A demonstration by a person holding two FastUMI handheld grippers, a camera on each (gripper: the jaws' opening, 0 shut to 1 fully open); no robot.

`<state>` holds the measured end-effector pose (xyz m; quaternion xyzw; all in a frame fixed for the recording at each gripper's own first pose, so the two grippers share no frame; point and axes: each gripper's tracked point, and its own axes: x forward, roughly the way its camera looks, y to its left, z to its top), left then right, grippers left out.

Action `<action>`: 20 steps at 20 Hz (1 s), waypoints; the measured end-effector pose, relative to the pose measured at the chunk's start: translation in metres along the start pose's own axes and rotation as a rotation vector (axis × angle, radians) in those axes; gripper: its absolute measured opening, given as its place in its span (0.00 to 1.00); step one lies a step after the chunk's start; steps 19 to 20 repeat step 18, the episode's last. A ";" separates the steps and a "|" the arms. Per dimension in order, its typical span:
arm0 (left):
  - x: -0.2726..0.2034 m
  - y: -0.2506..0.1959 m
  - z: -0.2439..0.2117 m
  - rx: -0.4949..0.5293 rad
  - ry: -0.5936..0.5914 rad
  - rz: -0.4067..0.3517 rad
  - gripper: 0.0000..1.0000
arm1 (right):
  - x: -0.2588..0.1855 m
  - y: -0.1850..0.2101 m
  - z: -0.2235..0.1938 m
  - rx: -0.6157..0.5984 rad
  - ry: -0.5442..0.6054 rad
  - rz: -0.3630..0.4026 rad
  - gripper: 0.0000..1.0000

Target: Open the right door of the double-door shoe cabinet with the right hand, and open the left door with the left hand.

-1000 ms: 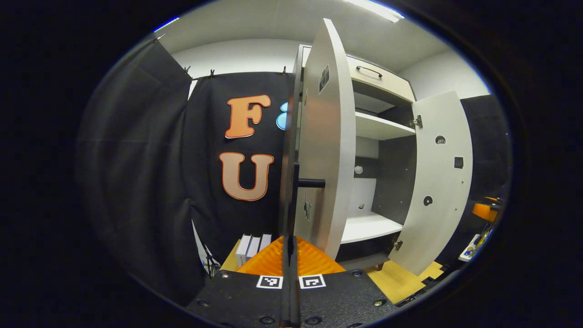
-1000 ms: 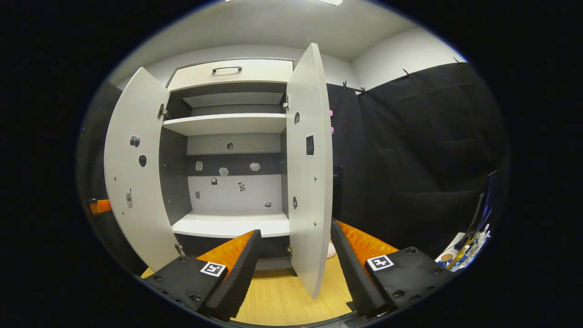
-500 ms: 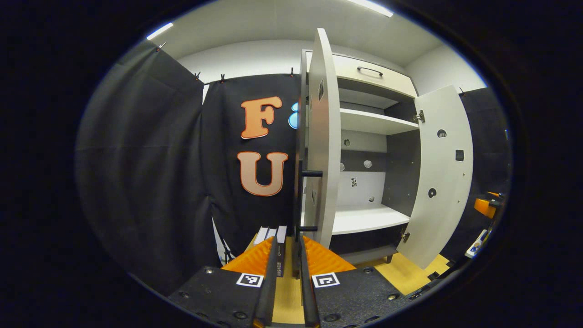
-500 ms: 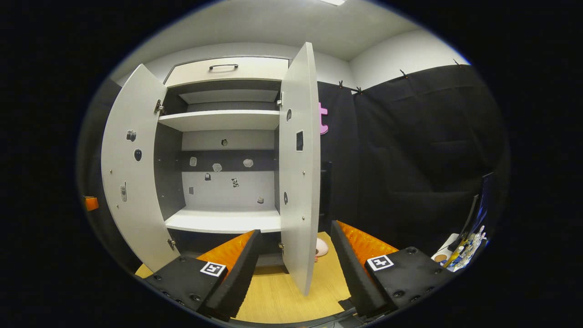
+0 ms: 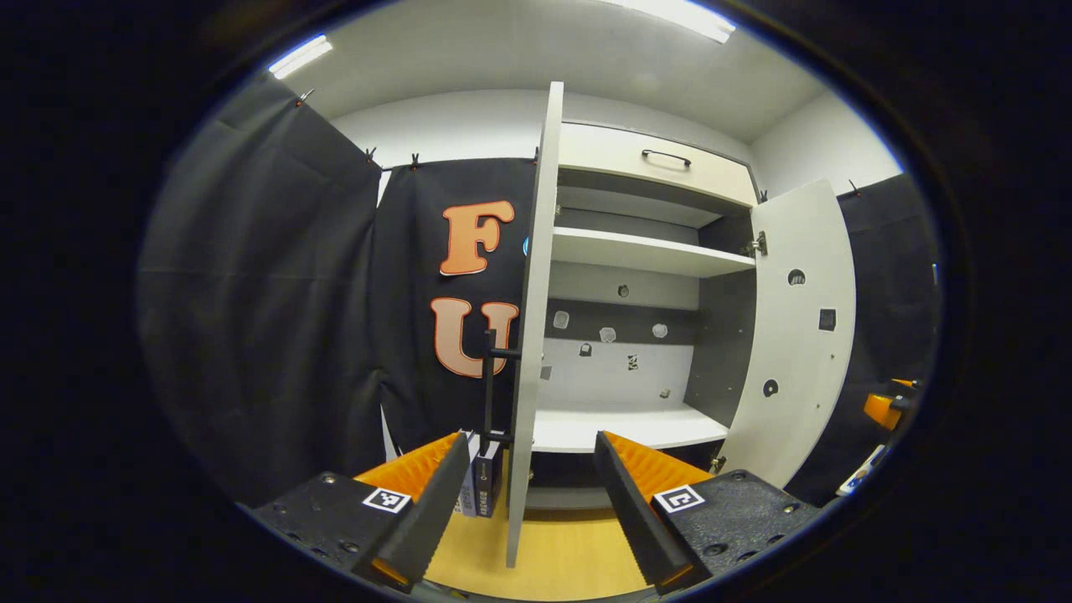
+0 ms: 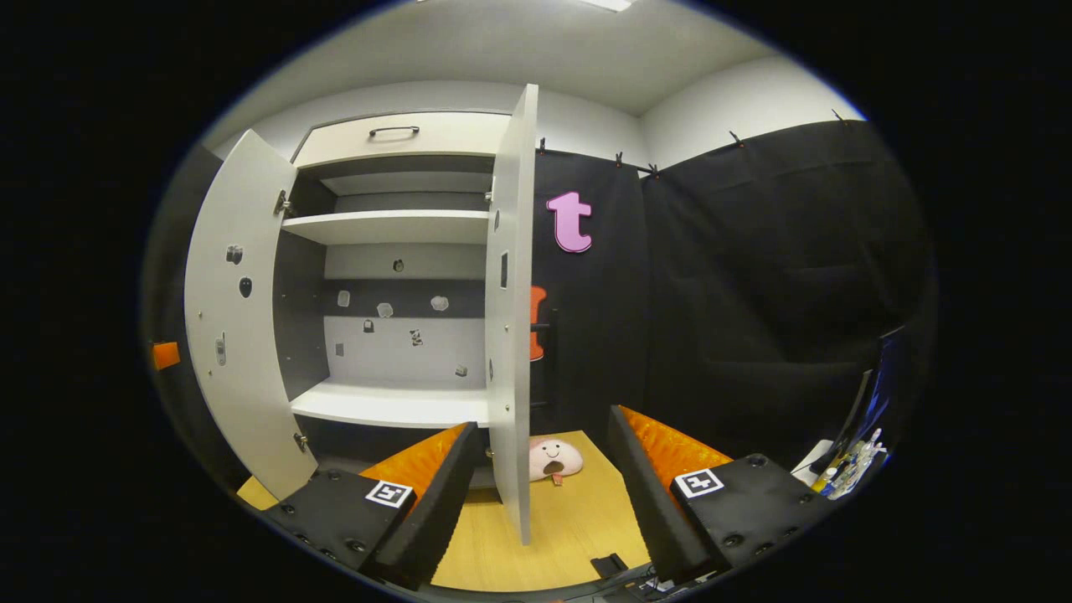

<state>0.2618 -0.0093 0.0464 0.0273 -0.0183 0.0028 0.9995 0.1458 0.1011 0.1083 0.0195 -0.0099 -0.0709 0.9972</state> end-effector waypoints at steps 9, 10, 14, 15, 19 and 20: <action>0.003 -0.001 0.015 -0.017 -0.069 0.094 0.95 | -0.003 -0.024 0.007 0.024 -0.018 0.043 0.98; 0.003 0.000 0.017 -0.011 -0.076 0.109 0.92 | -0.004 -0.024 0.007 0.021 -0.020 0.052 0.98; 0.004 0.002 0.019 0.013 -0.089 0.130 0.96 | -0.007 -0.027 0.006 -0.006 -0.020 0.086 0.98; 0.004 0.002 0.020 0.015 -0.095 0.131 0.94 | -0.008 -0.029 0.005 -0.009 -0.022 0.094 0.98; 0.002 -0.006 0.022 -0.011 -0.109 0.116 0.94 | -0.009 -0.033 0.004 -0.004 -0.019 0.119 0.98; 0.002 -0.006 0.022 -0.011 -0.109 0.116 0.94 | -0.009 -0.033 0.004 -0.004 -0.019 0.119 0.98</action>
